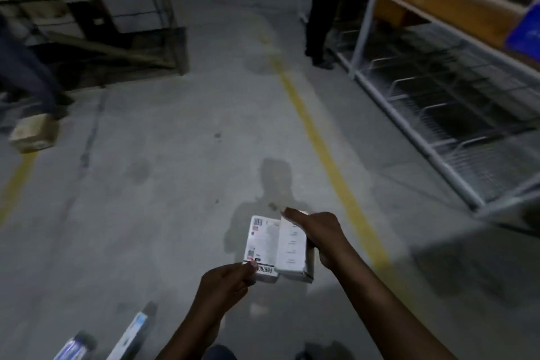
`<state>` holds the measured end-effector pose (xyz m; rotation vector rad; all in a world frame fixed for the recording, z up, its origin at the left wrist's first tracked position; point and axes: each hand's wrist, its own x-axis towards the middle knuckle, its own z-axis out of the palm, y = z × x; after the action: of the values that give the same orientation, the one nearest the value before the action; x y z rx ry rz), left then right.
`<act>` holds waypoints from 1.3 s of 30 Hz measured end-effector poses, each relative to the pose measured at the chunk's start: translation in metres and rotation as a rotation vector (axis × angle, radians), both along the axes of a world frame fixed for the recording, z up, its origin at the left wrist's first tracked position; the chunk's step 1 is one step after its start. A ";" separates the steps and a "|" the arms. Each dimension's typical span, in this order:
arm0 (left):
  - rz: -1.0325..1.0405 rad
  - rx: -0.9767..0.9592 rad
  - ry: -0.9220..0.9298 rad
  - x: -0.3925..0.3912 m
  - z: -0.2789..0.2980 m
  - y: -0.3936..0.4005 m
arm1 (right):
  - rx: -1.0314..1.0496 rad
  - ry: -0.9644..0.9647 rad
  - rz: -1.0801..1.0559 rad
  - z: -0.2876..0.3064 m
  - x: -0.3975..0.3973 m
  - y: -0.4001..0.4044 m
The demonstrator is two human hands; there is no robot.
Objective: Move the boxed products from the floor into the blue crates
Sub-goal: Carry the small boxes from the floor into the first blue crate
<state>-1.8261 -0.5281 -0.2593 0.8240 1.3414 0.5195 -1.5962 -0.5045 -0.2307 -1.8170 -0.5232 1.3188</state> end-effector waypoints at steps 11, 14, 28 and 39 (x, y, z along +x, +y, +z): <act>-0.198 -0.025 0.031 0.199 -0.040 0.098 | -0.193 -0.700 0.139 -0.004 0.149 0.093; -0.221 -0.175 -0.068 0.251 -0.054 0.144 | -0.225 -0.689 0.105 -0.009 0.200 0.136; -0.574 -0.305 -0.218 0.481 -0.031 0.329 | 0.035 -0.213 -0.505 0.021 0.409 0.195; -0.578 -0.287 -0.174 0.705 -0.025 0.356 | 0.016 0.024 -0.629 0.002 0.573 0.173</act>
<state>-1.1213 -0.1724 -0.2838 0.8566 0.9294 -0.0556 -1.0236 -0.3318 -0.2292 -1.7462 0.0626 0.8933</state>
